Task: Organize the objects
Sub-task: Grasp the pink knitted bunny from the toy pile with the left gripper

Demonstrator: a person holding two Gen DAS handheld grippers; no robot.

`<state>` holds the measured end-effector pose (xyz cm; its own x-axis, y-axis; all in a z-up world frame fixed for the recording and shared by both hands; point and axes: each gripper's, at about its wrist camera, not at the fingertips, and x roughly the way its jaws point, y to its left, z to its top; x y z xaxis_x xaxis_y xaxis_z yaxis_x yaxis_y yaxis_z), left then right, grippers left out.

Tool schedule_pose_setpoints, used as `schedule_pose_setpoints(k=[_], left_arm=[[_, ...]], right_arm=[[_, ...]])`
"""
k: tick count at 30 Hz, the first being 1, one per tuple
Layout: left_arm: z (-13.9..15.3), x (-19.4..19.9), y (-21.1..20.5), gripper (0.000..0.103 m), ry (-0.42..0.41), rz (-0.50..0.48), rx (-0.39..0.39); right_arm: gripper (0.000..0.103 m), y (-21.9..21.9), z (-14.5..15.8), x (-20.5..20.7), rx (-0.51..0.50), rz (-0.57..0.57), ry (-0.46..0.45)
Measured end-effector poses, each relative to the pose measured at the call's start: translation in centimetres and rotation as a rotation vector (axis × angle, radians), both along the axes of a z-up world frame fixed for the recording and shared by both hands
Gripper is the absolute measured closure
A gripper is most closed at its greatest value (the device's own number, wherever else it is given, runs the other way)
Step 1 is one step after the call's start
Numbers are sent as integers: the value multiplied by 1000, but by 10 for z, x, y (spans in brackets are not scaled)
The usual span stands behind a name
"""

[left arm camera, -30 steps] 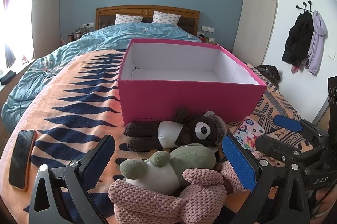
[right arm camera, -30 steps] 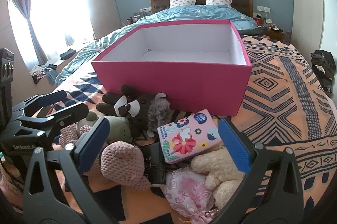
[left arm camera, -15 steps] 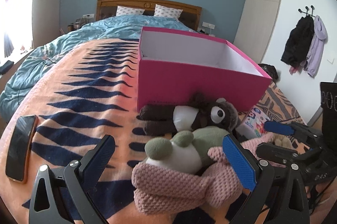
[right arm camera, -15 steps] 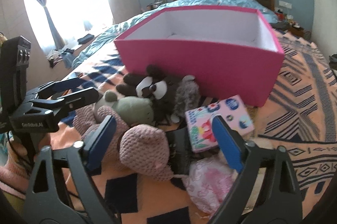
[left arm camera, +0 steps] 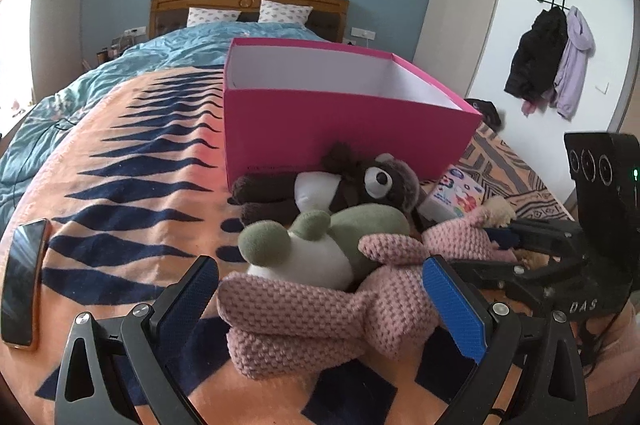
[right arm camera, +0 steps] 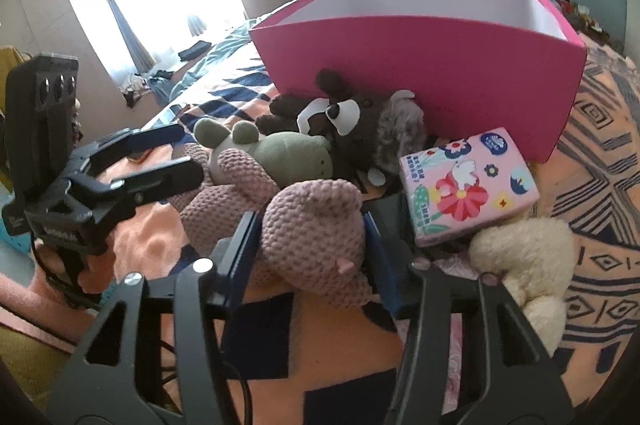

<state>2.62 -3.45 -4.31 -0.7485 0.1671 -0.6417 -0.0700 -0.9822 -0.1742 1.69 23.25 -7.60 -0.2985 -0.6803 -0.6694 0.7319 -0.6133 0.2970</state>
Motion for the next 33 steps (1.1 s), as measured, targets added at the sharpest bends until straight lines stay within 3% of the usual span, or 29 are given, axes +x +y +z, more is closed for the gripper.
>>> schedule_pose_setpoints(k=[9, 18, 24, 27, 33], left_arm=[[5, 14, 0, 0, 8, -65, 39], [18, 18, 9, 1, 40, -142, 86], [30, 9, 15, 20, 51, -168, 115], [38, 0, 13, 42, 46, -209, 186], [65, -14, 16, 46, 101, -248, 189]], right_arm=[[52, 11, 12, -4, -45, -9, -14], [53, 21, 48, -9, -114, -38, 34], [53, 32, 67, -21, -173, -75, 48], [53, 36, 77, -25, -195, -86, 57], [53, 35, 92, -37, -248, -105, 79]])
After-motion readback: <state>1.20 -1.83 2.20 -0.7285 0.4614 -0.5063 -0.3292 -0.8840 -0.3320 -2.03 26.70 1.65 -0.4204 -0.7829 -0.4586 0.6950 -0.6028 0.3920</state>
